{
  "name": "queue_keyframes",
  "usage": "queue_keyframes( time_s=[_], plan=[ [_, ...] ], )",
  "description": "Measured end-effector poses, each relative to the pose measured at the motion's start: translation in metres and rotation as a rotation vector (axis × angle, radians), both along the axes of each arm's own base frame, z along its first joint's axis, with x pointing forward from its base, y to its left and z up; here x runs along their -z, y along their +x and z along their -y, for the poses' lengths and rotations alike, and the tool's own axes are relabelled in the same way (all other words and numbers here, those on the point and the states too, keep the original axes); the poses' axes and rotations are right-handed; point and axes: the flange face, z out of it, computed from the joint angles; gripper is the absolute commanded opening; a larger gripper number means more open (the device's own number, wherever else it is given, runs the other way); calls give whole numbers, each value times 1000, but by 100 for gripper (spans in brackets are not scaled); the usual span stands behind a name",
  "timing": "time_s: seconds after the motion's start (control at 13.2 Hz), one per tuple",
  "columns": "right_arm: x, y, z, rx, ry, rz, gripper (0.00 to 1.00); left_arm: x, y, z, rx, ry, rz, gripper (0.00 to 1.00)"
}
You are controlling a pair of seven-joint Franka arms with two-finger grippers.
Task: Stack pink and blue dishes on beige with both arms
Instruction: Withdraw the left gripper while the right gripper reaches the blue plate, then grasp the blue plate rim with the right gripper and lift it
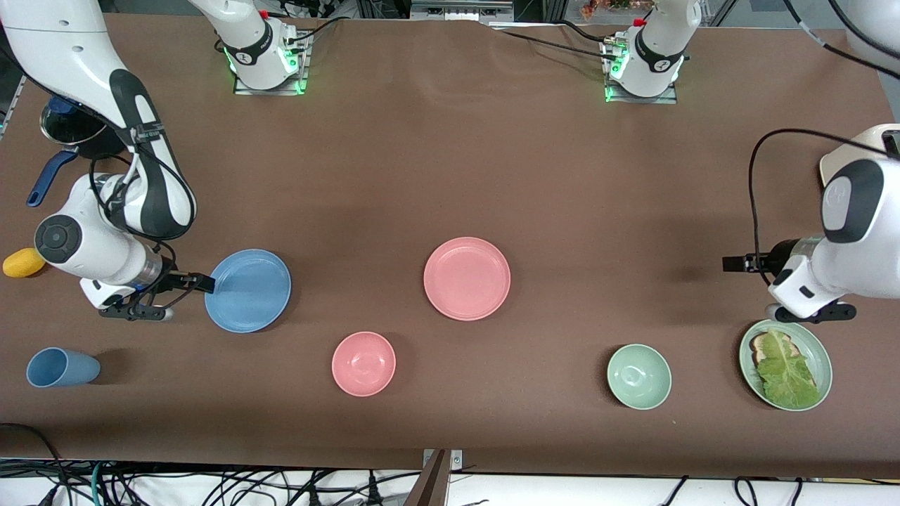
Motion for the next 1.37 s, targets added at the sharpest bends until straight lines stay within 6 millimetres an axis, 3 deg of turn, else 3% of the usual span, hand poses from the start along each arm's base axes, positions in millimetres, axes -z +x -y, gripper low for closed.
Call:
queue_keyframes(
  time_s=[0.3,0.46,0.61,0.76,0.99,1.37],
  plan=[
    [24,-4,-2,-3,2,-27,79,-76,-35,32,38,-29,68,100],
    [29,-6,-3,-4,3,-35,67,-130,-57,36,28,-47,148,100],
    [31,-8,-3,-4,3,-40,52,-170,-79,41,36,-40,200,100],
    [35,-11,-4,-4,4,-50,21,-187,-89,44,41,-36,217,100],
    [37,-13,-5,-6,6,-55,0,-200,-93,33,20,-32,221,100],
    [21,-8,-10,-25,12,-42,0,-207,-93,31,17,-32,234,100]
  ],
)
